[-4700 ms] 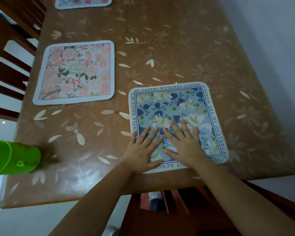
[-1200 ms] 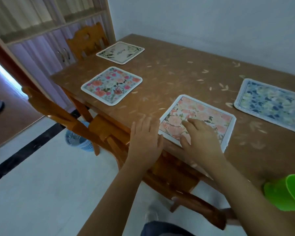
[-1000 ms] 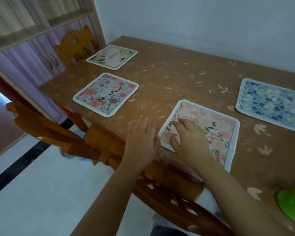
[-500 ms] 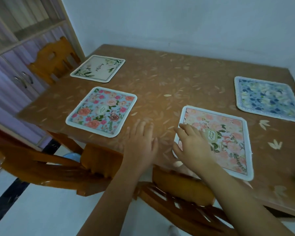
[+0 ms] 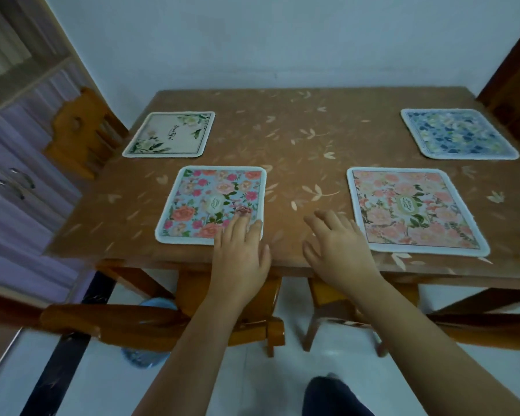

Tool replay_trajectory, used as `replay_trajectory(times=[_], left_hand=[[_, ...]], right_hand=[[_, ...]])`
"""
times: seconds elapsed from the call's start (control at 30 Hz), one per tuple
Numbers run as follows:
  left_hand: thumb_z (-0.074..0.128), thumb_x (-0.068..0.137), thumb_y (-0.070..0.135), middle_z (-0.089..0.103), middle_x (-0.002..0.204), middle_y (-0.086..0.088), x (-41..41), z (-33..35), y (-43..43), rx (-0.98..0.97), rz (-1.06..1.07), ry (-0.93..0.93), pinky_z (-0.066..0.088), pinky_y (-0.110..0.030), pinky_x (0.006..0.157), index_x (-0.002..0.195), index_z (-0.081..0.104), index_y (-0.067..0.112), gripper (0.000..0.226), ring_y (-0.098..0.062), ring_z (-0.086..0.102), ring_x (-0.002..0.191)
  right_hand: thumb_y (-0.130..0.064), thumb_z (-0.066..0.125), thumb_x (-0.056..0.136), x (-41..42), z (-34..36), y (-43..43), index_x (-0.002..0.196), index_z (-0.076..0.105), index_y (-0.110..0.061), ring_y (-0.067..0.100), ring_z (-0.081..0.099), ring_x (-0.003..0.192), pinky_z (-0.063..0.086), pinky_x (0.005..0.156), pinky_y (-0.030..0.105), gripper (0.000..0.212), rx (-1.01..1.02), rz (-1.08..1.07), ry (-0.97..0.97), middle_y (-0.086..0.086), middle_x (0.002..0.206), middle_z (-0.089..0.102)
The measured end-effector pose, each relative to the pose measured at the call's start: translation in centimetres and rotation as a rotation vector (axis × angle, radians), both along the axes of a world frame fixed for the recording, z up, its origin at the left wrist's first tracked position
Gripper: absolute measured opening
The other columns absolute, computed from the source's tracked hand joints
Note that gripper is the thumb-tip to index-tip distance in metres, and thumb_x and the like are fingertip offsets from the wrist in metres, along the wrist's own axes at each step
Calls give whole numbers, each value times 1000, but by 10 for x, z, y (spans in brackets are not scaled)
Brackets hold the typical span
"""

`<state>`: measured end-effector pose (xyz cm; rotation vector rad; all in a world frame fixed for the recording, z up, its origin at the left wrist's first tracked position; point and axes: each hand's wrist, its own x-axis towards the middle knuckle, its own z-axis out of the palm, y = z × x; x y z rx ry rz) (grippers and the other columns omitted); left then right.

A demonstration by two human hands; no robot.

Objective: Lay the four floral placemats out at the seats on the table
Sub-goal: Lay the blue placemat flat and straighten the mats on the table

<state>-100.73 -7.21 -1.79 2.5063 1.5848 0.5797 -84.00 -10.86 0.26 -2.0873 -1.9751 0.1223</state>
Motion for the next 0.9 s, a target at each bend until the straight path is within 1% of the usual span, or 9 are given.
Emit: replay_trajectory(times=[0.13,0.27,0.37,0.53,0.63,0.7,0.8,0.9], left_hand=[[51,89,27,41,140,-11,-29,-8,12,-26,0,-6,19,-44,110,129,45,11,44,-26,27,133],[53,88,25,43,137,-12,-53,-18,35,-27,-2,-6,20,-46,109,127,47,10,43,-27,30,131],[52,88,24,43,137,-11,-67,-27,59,-33,-26,19,20,-48,109,126,47,11,41,-27,30,131],[48,90,25,39,140,-10,-89,-45,104,-96,-43,66,22,-46,110,130,44,12,43,-26,26,133],[45,91,26,35,144,-11,-101,-61,128,-138,-57,98,18,-46,112,133,41,12,44,-26,21,136],[45,92,27,33,145,-12,-108,-74,141,-149,-69,108,15,-43,113,133,40,11,45,-25,19,137],[46,91,28,37,143,-12,-118,-92,153,-177,-97,115,18,-44,112,130,44,9,43,-26,23,136],[47,91,30,40,141,-10,-128,-112,162,-200,-146,149,21,-45,111,130,46,12,42,-25,27,134]], right_hand=[[-28,54,85,-30,-5,11,128,46,-15,28,39,125,33,103,49,46,-6,-12,2,8,133,48],[-30,53,86,-51,-15,31,129,45,-16,26,39,126,32,102,46,46,-18,5,-22,7,135,47],[-30,52,87,-62,-24,51,129,45,-15,26,38,127,31,103,47,45,-22,-8,-10,7,135,47],[-34,50,89,-73,-41,89,130,43,-15,26,36,128,28,106,47,46,-64,-30,14,7,135,46],[-35,49,89,-79,-54,111,131,42,-15,25,36,129,28,106,46,47,-89,-21,23,6,136,45],[-36,50,88,-81,-65,125,132,41,-16,24,36,129,27,106,45,49,-109,-4,4,6,136,45],[-36,50,88,-86,-83,137,132,39,-15,26,34,129,25,107,47,50,-163,17,-29,7,138,43],[-39,48,89,-96,-107,143,133,36,-15,25,32,130,24,108,46,52,-237,68,-61,7,139,40]])
